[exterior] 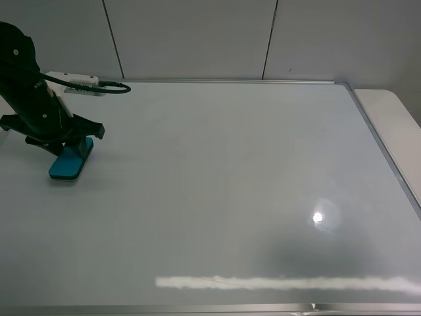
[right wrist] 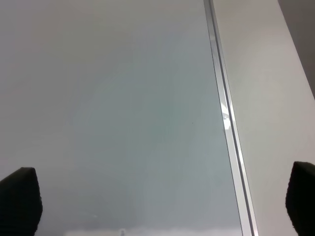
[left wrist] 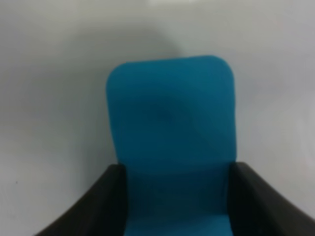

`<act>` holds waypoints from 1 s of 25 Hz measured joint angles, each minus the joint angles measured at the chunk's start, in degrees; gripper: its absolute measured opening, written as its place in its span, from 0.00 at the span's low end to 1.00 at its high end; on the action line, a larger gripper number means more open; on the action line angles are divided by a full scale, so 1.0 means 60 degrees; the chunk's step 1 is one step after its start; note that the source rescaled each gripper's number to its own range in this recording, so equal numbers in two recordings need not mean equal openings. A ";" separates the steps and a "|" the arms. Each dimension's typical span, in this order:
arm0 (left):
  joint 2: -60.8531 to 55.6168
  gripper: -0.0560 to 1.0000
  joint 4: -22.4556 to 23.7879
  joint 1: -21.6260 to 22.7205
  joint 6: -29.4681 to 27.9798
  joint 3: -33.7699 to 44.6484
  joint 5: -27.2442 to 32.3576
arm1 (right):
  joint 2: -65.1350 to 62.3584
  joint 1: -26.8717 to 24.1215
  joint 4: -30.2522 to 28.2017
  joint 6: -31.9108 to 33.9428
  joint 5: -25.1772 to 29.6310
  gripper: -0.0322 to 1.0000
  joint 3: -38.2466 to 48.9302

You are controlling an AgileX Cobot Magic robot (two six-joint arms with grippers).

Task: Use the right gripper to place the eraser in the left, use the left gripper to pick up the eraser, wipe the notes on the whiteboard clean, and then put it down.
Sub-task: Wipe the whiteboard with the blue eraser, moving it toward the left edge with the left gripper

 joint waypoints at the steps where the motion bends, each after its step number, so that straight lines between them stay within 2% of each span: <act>1: -0.0008 0.05 0.0000 0.0076 0.0000 0.0173 -0.0186 | 0.0000 0.0000 0.0000 0.0000 0.0000 1.00 0.0000; 9: -0.0008 0.05 0.0024 0.0153 -0.0009 0.1323 -0.2266 | 0.0000 0.0000 0.0000 0.0000 -0.0003 1.00 0.0000; 22: -0.0279 0.06 0.0024 0.0153 -0.0072 0.1384 -0.2202 | 0.0000 0.0000 0.0000 0.0000 -0.0011 1.00 0.0000; 23: -0.0313 0.11 0.0024 0.0153 -0.0072 0.1384 -0.2159 | 0.0000 0.0000 0.0000 0.0000 -0.0011 1.00 0.0000; 25: -0.0332 0.35 0.0024 0.0153 -0.0072 0.1384 -0.2080 | 0.0000 0.0000 0.0000 0.0000 -0.0011 1.00 0.0000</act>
